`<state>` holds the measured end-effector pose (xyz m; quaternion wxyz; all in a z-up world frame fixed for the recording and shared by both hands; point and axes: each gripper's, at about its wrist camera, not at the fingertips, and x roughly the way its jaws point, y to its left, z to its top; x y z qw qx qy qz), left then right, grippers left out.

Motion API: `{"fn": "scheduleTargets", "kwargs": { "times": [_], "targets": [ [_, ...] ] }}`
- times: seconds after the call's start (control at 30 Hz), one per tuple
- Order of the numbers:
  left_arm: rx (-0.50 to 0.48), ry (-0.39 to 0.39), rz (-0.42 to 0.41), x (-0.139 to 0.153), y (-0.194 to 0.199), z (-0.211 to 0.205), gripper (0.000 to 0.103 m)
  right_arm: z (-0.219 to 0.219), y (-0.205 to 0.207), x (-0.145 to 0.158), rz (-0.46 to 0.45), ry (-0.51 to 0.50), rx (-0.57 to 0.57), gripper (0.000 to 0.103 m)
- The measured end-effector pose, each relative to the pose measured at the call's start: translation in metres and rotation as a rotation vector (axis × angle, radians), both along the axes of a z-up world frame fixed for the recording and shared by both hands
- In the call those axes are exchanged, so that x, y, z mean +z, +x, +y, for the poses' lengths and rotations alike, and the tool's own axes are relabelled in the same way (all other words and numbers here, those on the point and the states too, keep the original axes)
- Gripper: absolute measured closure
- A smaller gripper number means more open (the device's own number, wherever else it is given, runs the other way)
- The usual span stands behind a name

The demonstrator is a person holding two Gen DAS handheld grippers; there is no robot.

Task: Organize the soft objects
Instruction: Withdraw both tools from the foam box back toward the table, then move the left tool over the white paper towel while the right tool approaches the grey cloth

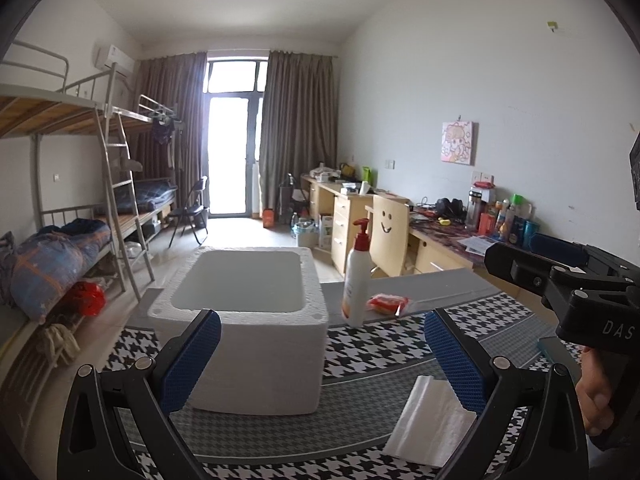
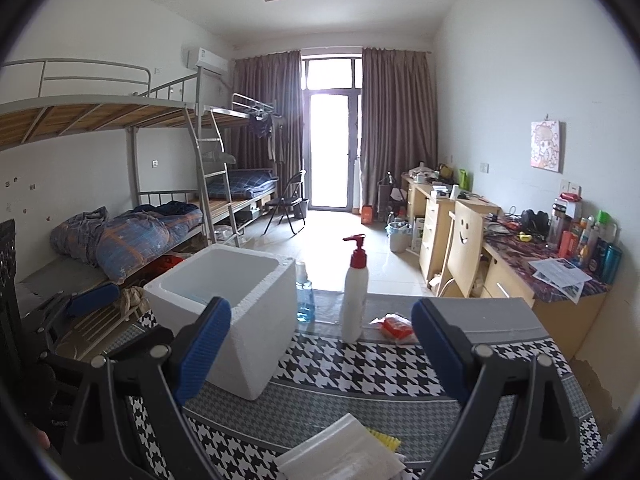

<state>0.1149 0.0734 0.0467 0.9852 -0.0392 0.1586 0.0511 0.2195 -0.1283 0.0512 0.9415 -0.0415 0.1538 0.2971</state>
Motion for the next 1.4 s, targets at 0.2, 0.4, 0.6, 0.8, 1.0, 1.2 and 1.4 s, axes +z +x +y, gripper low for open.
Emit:
{"fn": "scheduleTargets", "kwargs": {
  "times": [0.2,0.4,0.6,0.8,1.0,1.2,1.4],
  "targets": [
    [-0.026,-0.009,0.01,-0.007,0.003,-0.007,0.001,-0.009,0.001,-0.005,0.008,0.007,-0.027,0.009],
    [-0.061,-0.004,0.027,-0.016,0.008,-0.021,0.001,-0.015,0.001,-0.012,0.011,0.003,-0.058,0.009],
    [-0.081,0.005,0.043,-0.027,0.009,-0.033,0.001,-0.026,0.001,-0.021,0.018,0.0,-0.085,0.009],
    [-0.098,0.0,0.057,-0.035,0.011,-0.042,0.001,-0.037,0.0,-0.028,0.034,0.004,-0.101,0.009],
    [-0.127,0.003,0.074,-0.042,0.014,-0.051,0.001,-0.045,-0.003,-0.037,0.036,-0.009,-0.124,0.009],
    [-0.158,0.01,0.095,-0.051,0.015,-0.058,0.001,-0.053,-0.007,-0.045,0.038,-0.026,-0.15,0.009],
    [-0.182,0.003,0.132,-0.063,0.018,-0.064,0.001,-0.063,-0.006,-0.053,0.056,-0.028,-0.178,0.009]
  ]
}}
